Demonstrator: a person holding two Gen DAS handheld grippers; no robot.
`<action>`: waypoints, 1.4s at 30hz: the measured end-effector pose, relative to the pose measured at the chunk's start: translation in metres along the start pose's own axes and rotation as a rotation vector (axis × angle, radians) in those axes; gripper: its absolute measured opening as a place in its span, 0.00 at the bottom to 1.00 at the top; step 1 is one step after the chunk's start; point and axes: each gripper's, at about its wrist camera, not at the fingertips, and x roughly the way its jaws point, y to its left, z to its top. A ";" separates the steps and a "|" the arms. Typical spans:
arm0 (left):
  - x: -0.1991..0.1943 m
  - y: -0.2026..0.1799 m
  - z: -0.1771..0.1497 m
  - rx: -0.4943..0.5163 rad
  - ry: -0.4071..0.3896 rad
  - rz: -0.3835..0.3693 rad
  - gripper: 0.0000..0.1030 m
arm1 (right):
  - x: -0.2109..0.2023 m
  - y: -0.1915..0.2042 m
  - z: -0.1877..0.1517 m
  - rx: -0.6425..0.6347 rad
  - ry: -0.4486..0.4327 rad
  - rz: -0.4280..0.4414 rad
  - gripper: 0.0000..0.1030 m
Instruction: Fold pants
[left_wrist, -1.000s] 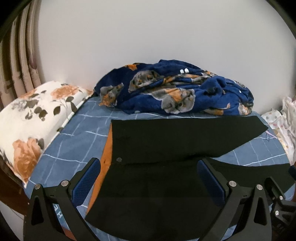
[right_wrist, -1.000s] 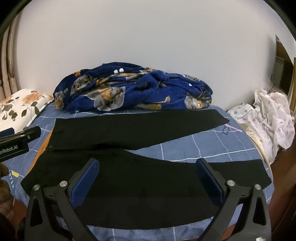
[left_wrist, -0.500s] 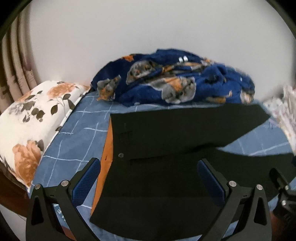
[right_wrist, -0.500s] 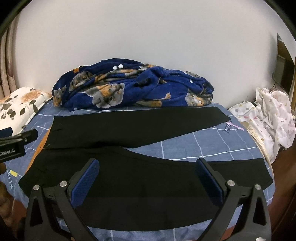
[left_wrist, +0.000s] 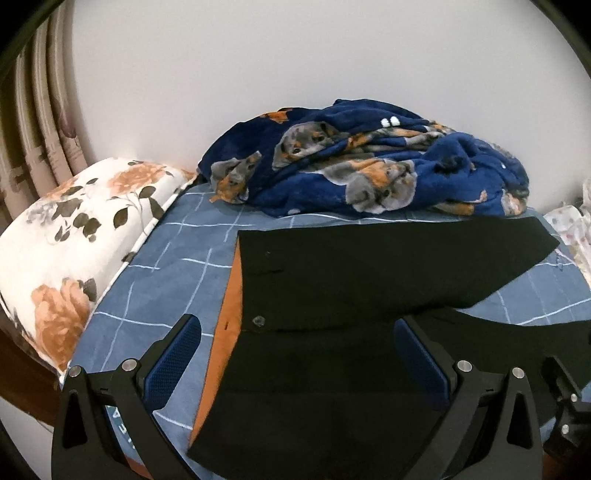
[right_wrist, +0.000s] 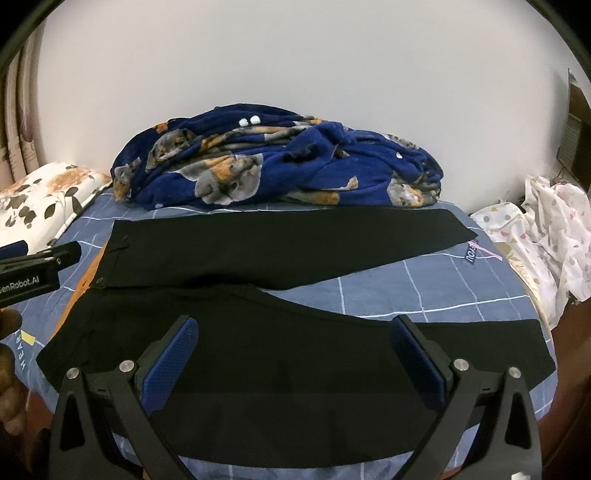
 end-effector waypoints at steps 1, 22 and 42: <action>0.003 0.001 0.001 0.002 0.002 0.006 1.00 | 0.002 0.000 0.000 0.003 0.002 0.000 1.00; 0.167 0.112 0.053 -0.058 0.188 -0.136 1.00 | 0.060 0.010 0.009 -0.010 0.089 0.056 1.00; 0.304 0.128 0.093 0.025 0.301 -0.364 0.48 | 0.114 0.011 -0.005 -0.021 0.212 0.058 1.00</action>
